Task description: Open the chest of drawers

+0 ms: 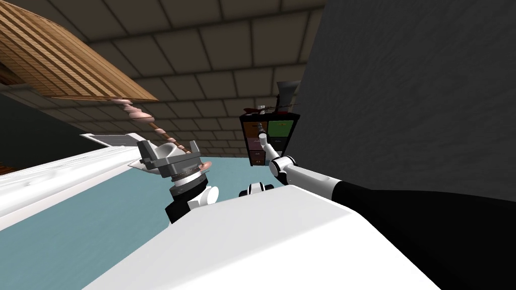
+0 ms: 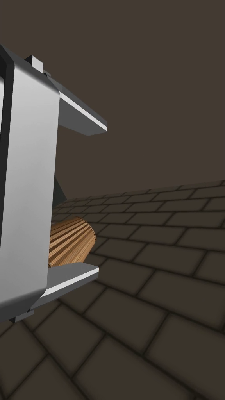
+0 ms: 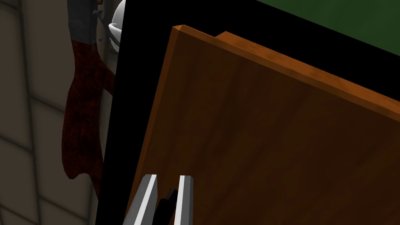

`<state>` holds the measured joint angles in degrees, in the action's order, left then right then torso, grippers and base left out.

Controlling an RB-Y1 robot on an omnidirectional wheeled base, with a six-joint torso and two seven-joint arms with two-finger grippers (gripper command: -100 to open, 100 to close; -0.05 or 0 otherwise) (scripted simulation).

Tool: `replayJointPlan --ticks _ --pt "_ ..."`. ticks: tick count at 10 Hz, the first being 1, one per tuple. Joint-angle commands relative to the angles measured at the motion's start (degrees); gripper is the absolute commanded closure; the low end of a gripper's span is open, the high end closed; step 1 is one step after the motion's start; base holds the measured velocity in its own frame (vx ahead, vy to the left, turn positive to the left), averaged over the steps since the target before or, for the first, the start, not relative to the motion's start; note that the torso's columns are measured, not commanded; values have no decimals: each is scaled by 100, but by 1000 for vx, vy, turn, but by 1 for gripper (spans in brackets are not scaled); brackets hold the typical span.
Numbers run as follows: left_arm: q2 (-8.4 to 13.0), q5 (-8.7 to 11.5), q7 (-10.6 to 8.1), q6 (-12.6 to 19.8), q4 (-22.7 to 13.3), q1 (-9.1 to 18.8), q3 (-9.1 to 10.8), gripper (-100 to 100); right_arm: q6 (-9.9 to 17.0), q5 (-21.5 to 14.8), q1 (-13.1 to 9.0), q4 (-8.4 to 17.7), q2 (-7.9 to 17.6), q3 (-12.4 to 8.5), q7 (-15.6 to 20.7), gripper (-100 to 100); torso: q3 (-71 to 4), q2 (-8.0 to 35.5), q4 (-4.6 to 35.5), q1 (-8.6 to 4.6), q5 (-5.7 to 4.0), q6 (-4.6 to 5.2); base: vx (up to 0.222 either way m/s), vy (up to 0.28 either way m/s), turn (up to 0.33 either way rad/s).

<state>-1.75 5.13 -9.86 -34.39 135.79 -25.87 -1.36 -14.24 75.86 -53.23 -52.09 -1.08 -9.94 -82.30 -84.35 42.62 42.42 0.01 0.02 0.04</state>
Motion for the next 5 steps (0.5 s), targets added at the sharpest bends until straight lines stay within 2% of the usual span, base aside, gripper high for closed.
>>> replayJointPlan --ticks 1,3,5 --pt "0 0 0 0 0 0 0 0 35 39 -114 54 -28 -60 92 100 -1 -2 6 2 1 2 -177 24 -44" --pt "0 0 0 0 0 -1 0 0 42 37 -75 71 -56 -39 80 100 -16 -30 13 -15 -2 7 -93 14 -5" --pt "0 0 0 0 0 0 0 0 37 39 -112 70 -73 -41 97 100 2 4 1 -3 -2 6 -204 53 -29"
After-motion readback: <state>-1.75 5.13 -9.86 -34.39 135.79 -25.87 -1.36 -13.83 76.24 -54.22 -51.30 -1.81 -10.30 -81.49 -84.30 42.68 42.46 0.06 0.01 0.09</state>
